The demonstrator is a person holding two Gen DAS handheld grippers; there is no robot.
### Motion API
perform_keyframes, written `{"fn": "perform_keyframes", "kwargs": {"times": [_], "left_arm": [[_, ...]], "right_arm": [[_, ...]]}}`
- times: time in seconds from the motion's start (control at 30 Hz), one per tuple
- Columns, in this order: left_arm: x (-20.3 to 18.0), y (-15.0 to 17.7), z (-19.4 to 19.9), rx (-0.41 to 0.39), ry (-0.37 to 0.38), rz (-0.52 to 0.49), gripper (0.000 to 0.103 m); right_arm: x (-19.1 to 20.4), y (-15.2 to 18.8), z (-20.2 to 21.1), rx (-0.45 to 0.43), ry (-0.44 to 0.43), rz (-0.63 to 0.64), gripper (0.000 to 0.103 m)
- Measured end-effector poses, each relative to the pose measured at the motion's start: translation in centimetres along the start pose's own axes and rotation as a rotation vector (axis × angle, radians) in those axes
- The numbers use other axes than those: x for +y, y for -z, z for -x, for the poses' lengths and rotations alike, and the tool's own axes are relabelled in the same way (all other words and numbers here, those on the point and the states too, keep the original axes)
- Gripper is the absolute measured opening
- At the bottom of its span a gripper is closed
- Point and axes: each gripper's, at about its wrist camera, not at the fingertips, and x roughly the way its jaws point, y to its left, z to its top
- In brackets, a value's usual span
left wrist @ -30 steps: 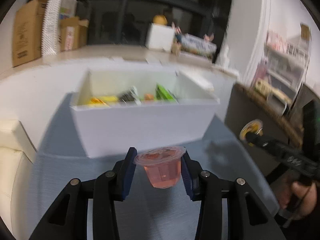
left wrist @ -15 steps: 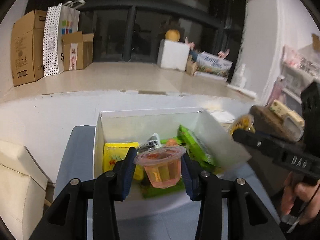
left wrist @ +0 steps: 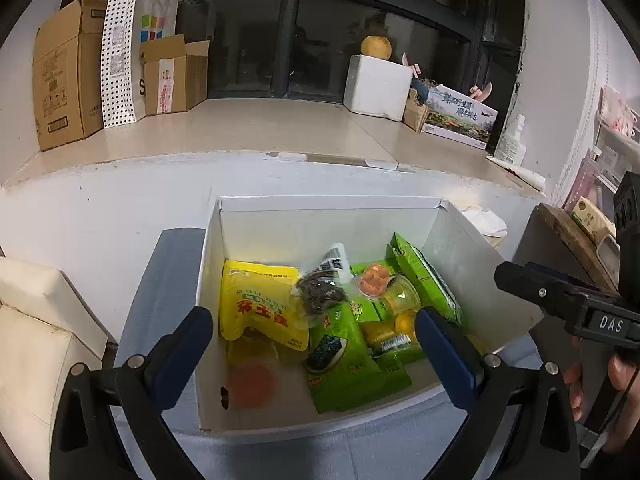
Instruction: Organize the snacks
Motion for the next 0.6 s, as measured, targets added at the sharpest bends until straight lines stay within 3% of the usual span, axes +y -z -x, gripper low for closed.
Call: {"fn": "perform_keyframes", "kwargs": {"times": [0.13, 0.23, 0.37, 0.5, 0.57, 0.6], "left_arm": [[-0.8, 0.3, 1.9, -0.017, 0.016, -0.032, 0.103], [-1.2, 1.4, 4.4, -0.053, 0.011, -0.034, 0.103], [-1.6, 3.4, 8.2, -0.092, -0.115, -0.005, 0.103], [-1.8, 5.0, 11.9, -0.109, -0.012, 0.013, 0.103], [-2.2, 5.8, 13.5, -0.11, -0.015, 0.014, 0.103], [-2.5, 6.4, 14.3, -0.113, -0.032, 0.008, 0.103]], "right_arm": [[0.9, 0.1, 1.2, -0.007, 0.044, 0.03, 0.102], [2.5, 1.0, 3.9, -0.069, 0.096, 0.111, 0.102], [5.0, 3.5, 8.6, -0.205, 0.223, 0.252, 0.102], [6.2, 6.3, 12.4, -0.277, 0.331, 0.271, 0.102], [6.0, 7.0, 13.5, -0.248, 0.276, 0.235, 0.102], [5.7, 7.5, 14.0, -0.209, 0.207, 0.21, 0.102]]}}
